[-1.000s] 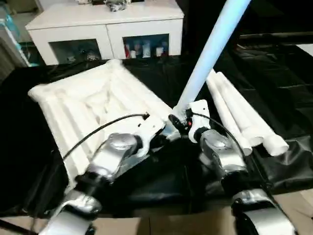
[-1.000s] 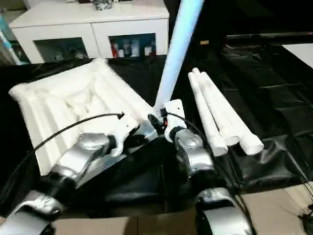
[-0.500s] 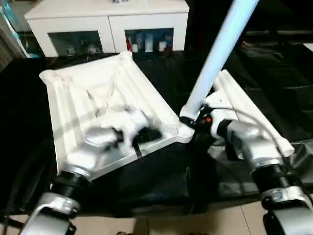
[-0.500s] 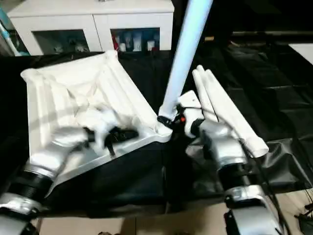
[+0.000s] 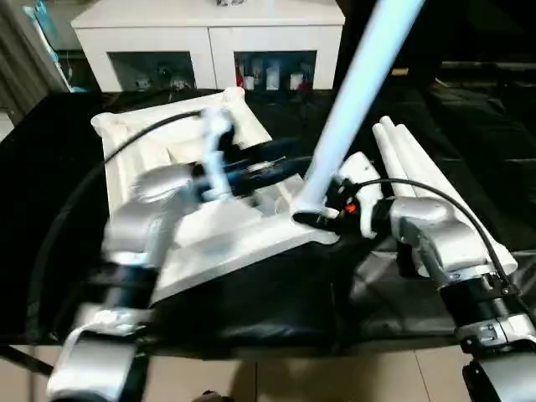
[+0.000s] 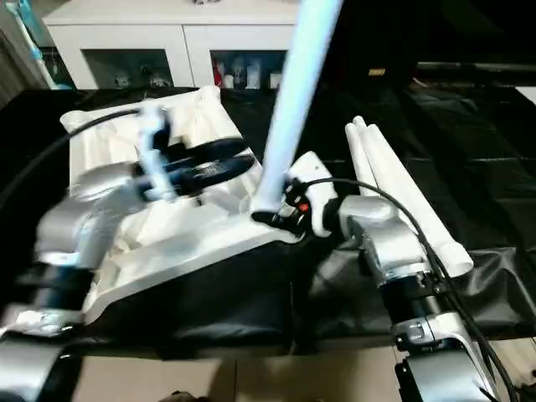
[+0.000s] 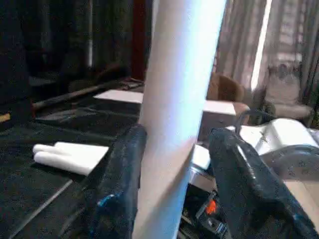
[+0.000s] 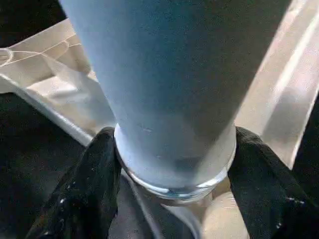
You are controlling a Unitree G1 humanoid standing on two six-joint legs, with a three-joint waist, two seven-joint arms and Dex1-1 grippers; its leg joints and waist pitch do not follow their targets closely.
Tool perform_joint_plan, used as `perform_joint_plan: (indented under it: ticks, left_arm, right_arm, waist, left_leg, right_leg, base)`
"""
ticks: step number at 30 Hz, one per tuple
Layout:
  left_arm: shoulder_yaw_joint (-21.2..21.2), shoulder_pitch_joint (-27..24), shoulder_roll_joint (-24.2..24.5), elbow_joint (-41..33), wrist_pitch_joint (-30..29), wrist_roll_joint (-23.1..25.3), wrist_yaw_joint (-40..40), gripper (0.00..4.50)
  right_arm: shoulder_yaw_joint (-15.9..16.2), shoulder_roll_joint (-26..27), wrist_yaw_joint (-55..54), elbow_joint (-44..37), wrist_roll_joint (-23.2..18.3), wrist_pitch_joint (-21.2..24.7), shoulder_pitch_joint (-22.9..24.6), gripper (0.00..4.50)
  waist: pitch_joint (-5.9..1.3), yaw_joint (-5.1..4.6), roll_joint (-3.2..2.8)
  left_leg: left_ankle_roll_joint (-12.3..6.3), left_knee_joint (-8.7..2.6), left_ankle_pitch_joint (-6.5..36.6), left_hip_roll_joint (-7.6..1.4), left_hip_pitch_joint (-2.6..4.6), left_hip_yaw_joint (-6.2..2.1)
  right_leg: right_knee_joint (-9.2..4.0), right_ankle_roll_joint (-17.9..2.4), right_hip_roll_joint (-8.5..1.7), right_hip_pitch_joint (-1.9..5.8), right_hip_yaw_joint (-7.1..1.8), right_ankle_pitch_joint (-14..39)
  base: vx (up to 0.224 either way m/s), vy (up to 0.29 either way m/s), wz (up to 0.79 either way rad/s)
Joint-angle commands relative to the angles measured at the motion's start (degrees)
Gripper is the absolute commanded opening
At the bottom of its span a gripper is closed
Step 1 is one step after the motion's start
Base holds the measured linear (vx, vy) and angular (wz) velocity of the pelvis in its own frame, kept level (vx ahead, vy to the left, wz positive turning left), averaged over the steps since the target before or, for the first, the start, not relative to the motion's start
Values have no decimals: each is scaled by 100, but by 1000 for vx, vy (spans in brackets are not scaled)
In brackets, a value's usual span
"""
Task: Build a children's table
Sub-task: Pick table leg
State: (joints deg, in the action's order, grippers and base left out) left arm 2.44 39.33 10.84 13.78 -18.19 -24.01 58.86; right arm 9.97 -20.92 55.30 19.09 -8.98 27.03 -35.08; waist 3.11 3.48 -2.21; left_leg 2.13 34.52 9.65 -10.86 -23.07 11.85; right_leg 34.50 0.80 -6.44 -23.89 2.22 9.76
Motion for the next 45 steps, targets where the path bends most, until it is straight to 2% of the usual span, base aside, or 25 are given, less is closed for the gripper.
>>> perform_joint_plan:
  ticks: [1, 4, 5, 8, 11, 13, 14, 17, 19, 20, 22, 25, 27, 30, 36, 37, 38, 40, 43, 44, 45]
  left_arm:
    - [105, 182, -54, -109, -162, -63, 9, 262]
    - [148, 235, -116, -130, -231, -67, -45, 267]
    - [181, 259, -145, -103, -253, -64, -44, 296]
    - [292, 254, -161, -66, -209, 22, -35, 313]
    - [321, 254, -166, -44, -258, 55, -58, 352]
    - [307, 253, -172, -55, -298, 31, -50, 355]
    - [247, 263, -188, -65, -387, -45, -59, 316]
    - [131, 255, -215, -170, -454, -292, 26, 321]
    - [29, 236, -241, -237, -535, -514, 91, 274]
    - [-28, 238, -258, -241, -617, -601, 56, 270]
    - [-29, 240, -245, -230, -642, -607, 46, 267]
    - [-12, 269, -222, -168, -677, -519, 0, 226]
    - [-32, 272, -213, -160, -759, -550, 12, 226]
    - [-17, 272, -186, -160, -802, -565, 32, 205]
    - [44, 294, -126, -130, -781, -476, -11, 201]
    - [-23, 308, -140, -106, -790, -474, -136, 201]
    - [-65, 320, -152, -95, -808, -491, -188, 201]
    - [-133, 344, -170, -69, -818, -492, -298, 200]
    - [-374, 450, -176, 33, -929, -560, -621, 199]
    - [-421, 487, -159, 66, -961, -585, -655, 199]
    - [-460, 518, -139, 92, -979, -602, -680, 199]
  right_arm:
    - [100, -11, 58, -246, -30, 94, -9, 275]
    - [149, -36, 77, -286, -21, 137, -9, 275]
    - [172, -51, 88, -310, -18, 165, -5, 275]
    - [265, -118, 177, -386, 29, 221, 28, 275]
    - [281, -123, 195, -390, 36, 233, 28, 275]
    - [277, -127, 198, -404, 29, 244, 31, 275]
    - [272, -132, 203, -415, 18, 266, 19, 275]
    - [284, -151, 201, -420, 0, 278, 1, 275]
    - [302, -148, 204, -395, 12, 244, 3, 275]
    - [308, -140, 200, -375, 29, 218, 7, 275]
    - [310, -131, 198, -389, 26, 220, 16, 274]
    - [321, -117, 201, -413, 19, 226, 17, 274]
    - [328, -99, 197, -390, 36, 207, 3, 274]
    - [320, -94, 183, -381, 39, 196, 1, 274]
    - [311, -125, 176, -394, 44, 148, 29, 274]
    - [274, -116, 80, -416, 69, 51, 34, 274]
    - [226, -91, 29, -410, 50, 20, 21, 309]
    - [149, -59, 10, -429, -20, 16, 9, 344]
    - [-108, -55, 156, -640, -370, 172, 19, 366]
    - [-175, -68, 195, -690, -444, 161, 21, 366]
    - [-263, -65, 193, -715, -517, 167, 10, 366]
  waist:
    - [-443, 14, 121]
    - [-452, 15, 124]
    - [-455, 19, 124]
    - [-458, 28, 123]
    - [-455, 30, 130]
    - [-453, 30, 128]
    - [-452, 27, 129]
    - [-440, 28, 141]
    - [-429, 24, 132]
    - [-432, 24, 135]
    - [-428, 17, 144]
    - [-433, 15, 131]
    - [-437, 13, 103]
    - [-448, 17, 102]
    - [-458, 19, 92]
    - [-454, 9, 61]
    - [-456, 7, 73]
    - [-454, 1, 59]
    - [-459, -8, 91]
    - [-459, 8, 81]
    - [-461, 7, 108]
  left_leg:
    - [-366, -382, 844, -172, 148, -64]
    - [-468, -357, 665, -164, 141, -59]
    - [-513, -347, 631, -162, 138, -58]
    - [-530, -340, 644, -165, 146, -58]
    - [-515, -342, 677, -169, 146, -61]
    - [-499, -343, 706, -169, 147, -62]
    - [-482, -340, 730, -169, 149, -63]
    - [-427, -342, 859, -165, 145, -66]
    - [-360, -347, 953, -163, 149, -65]
    - [-342, -345, 972, -164, 153, -66]
    - [-331, -348, 1005, -160, 144, -72]
    - [-324, -348, 1016, -162, 161, -75]
    - [-318, -347, 982, -155, 150, -81]
    - [-340, -339, 890, -156, 149, -82]
    - [-406, -323, 813, -153, 150, -77]
    - [-384, -328, 856, -156, 158, -75]
    - [-376, -323, 874, -151, 158, -75]
    - [-349, -330, 935, -153, 158, -78]
    - [-328, -330, 994, -150, 163, -81]
    - [-340, -327, 962, -150, 163, -84]
    - [-371, -325, 913, -148, 160, -80]
  right_leg:
    - [-283, -1455, -109, 299, -117, 607]
    - [-262, -1532, -107, 308, -112, 371]
    - [-255, -1563, -108, 315, -109, 317]
    - [-258, -1575, -105, 316, -105, 347]
    - [-258, -1559, -105, 316, -107, 388]
    - [-260, -1559, -104, 314, -106, 440]
    - [-258, -1560, -103, 313, -108, 474]
    - [-275, -1516, -112, 310, -111, 695]
    - [-291, -1490, -106, 297, -113, 866]
    - [-285, -1488, -104, 297, -113, 871]
    - [-288, -1456, -104, 300, -114, 911]
    - [-295, -1426, -99, 289, -116, 931]
    - [-284, -1429, -98, 301, -111, 844]
    - [-263, -1481, -94, 307, -109, 656]
    - [-244, -1564, -89, 316, -104, 451]
    - [-256, -1562, -85, 307, -104, 473]
    - [-251, -1565, -82, 313, -102, 472]
    - [-255, -1562, -85, 316, -104, 511]
    - [-261, -1552, -89, 328, -107, 542]
    - [-255, -1543, -90, 328, -106, 540]
    - [-251, -1533, -83, 324, -106, 521]
  base:
    - [0, 0, 0]
    - [0, 0, 0]
    - [0, 0, 0]
    - [0, 0, 0]
    - [0, 0, 0]
    - [0, 0, 0]
    - [0, 0, 0]
    - [0, 0, 0]
    - [0, 0, 0]
    - [0, 0, 0]
    - [0, 0, 0]
    - [0, 0, 0]
    - [0, 0, 0]
    - [0, 0, 0]
    - [0, 0, 0]
    - [0, 0, 0]
    - [0, 0, 0]
    - [0, 0, 0]
    - [0, 0, 0]
    - [0, 0, 0]
    - [0, 0, 0]
